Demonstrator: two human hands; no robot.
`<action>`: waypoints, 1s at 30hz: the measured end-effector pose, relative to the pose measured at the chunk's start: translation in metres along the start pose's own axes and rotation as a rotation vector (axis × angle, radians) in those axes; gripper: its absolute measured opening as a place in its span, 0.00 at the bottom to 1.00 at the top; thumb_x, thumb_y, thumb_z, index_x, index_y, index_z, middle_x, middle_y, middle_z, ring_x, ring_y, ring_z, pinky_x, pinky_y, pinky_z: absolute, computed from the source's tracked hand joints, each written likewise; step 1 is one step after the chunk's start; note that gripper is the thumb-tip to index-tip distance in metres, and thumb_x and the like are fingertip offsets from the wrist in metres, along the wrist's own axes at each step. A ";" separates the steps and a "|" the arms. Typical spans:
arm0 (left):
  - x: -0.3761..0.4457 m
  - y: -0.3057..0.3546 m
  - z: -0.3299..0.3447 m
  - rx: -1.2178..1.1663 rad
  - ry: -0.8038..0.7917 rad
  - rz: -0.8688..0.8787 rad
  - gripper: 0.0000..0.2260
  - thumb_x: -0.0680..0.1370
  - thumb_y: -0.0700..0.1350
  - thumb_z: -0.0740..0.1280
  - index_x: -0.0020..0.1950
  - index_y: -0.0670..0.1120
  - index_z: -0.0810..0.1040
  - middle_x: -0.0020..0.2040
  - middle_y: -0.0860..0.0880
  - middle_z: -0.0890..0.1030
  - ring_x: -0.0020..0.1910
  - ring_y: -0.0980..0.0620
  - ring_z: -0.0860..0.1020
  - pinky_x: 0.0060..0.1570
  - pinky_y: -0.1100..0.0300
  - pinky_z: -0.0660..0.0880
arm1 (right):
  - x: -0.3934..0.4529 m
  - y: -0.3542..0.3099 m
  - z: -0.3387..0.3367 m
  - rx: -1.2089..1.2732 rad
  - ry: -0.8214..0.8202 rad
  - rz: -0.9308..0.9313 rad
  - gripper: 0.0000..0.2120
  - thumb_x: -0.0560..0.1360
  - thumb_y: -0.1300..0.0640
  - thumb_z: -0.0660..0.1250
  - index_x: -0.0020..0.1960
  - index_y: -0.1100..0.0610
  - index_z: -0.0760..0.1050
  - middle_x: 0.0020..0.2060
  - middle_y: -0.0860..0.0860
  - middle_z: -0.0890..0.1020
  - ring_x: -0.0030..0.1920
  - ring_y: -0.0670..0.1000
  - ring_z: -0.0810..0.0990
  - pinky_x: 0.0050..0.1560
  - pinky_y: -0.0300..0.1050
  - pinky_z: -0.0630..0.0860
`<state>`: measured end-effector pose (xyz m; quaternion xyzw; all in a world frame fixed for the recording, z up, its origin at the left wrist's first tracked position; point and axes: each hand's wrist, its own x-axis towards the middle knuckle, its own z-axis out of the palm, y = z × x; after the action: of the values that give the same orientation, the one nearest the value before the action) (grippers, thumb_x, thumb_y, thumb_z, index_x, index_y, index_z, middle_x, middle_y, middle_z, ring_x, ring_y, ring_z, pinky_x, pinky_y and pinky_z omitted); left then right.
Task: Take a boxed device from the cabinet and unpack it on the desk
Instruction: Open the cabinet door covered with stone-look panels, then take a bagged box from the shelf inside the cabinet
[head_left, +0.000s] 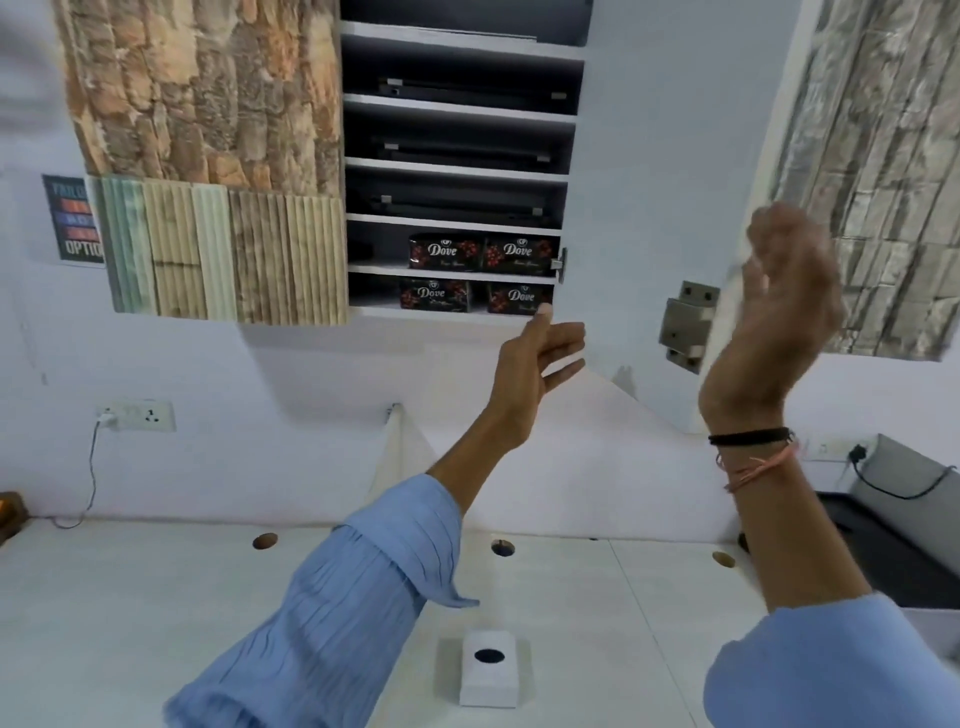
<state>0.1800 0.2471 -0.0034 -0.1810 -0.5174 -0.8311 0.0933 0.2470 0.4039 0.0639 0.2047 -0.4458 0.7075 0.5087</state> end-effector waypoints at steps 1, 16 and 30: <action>0.008 0.006 -0.013 -0.004 0.022 0.013 0.25 0.83 0.56 0.61 0.62 0.35 0.81 0.62 0.38 0.83 0.63 0.42 0.81 0.63 0.49 0.79 | -0.004 0.003 0.014 -0.014 -0.020 -0.067 0.20 0.81 0.52 0.58 0.62 0.64 0.79 0.59 0.60 0.83 0.63 0.59 0.79 0.64 0.55 0.75; 0.112 0.041 -0.214 -0.081 0.289 0.045 0.26 0.82 0.59 0.62 0.61 0.37 0.81 0.60 0.40 0.85 0.61 0.43 0.83 0.60 0.48 0.81 | -0.074 0.198 0.175 -0.320 -0.386 0.484 0.18 0.81 0.48 0.62 0.52 0.63 0.77 0.49 0.66 0.80 0.52 0.67 0.79 0.57 0.65 0.78; 0.153 0.026 -0.273 -0.099 0.426 -0.019 0.26 0.82 0.59 0.62 0.64 0.37 0.80 0.59 0.38 0.84 0.60 0.41 0.83 0.59 0.47 0.80 | -0.038 0.345 0.206 -0.719 -0.418 0.482 0.19 0.79 0.53 0.68 0.59 0.70 0.76 0.57 0.67 0.81 0.54 0.68 0.81 0.47 0.69 0.82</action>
<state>-0.0075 -0.0034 -0.0302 -0.0007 -0.4462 -0.8759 0.1837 -0.0830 0.1811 -0.0028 0.0443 -0.7897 0.5500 0.2681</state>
